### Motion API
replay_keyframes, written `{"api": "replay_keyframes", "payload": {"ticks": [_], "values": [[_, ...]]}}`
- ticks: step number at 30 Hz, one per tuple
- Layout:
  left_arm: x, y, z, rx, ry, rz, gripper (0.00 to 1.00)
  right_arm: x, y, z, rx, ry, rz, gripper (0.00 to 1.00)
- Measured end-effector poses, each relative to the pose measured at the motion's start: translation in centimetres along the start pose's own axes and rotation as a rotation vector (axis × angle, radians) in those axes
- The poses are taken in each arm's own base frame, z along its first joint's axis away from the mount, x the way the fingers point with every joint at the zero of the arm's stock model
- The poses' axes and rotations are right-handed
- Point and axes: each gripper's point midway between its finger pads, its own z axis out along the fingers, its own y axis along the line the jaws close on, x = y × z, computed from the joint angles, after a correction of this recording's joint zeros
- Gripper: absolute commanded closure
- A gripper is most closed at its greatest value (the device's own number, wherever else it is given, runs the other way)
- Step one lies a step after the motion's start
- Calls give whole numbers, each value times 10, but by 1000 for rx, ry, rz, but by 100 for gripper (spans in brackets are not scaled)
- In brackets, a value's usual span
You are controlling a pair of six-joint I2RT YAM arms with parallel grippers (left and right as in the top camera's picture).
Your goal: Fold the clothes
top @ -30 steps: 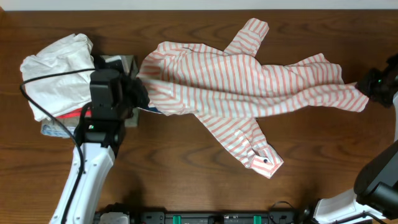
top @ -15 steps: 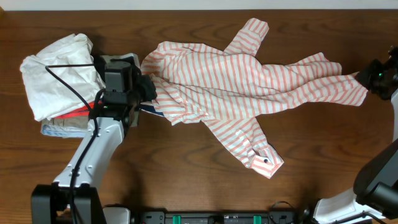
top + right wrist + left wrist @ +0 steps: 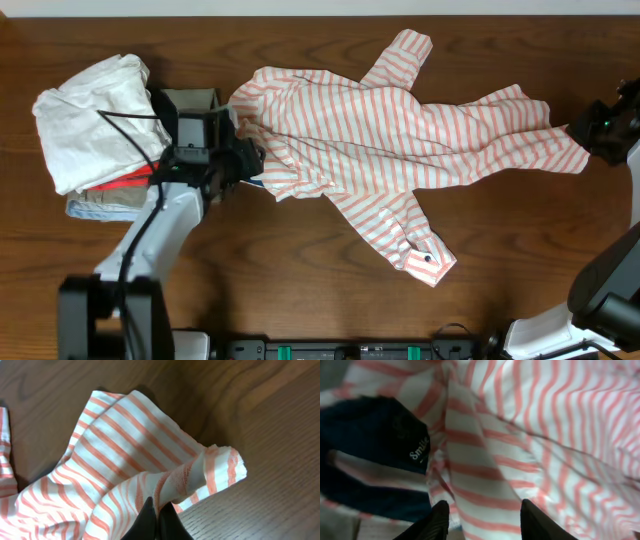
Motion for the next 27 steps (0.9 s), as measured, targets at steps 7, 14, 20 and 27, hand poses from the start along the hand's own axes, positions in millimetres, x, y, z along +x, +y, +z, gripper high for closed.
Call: {"api": "replay_keyframes", "payload": {"ticks": [7,14,20,27], "values": [[3,5,37,36,23,-3,48,2,1,0,1,7,-2,99],[10,-5,49,125,62,-12,94,2,1,0,1,8,-2,99],[12,-28,41,248,86,3,94,4,0,0,3,15,-1,99],[-28,-70,-36,332,-109,97,94,8,-1,0,7,30,1,99]]}}
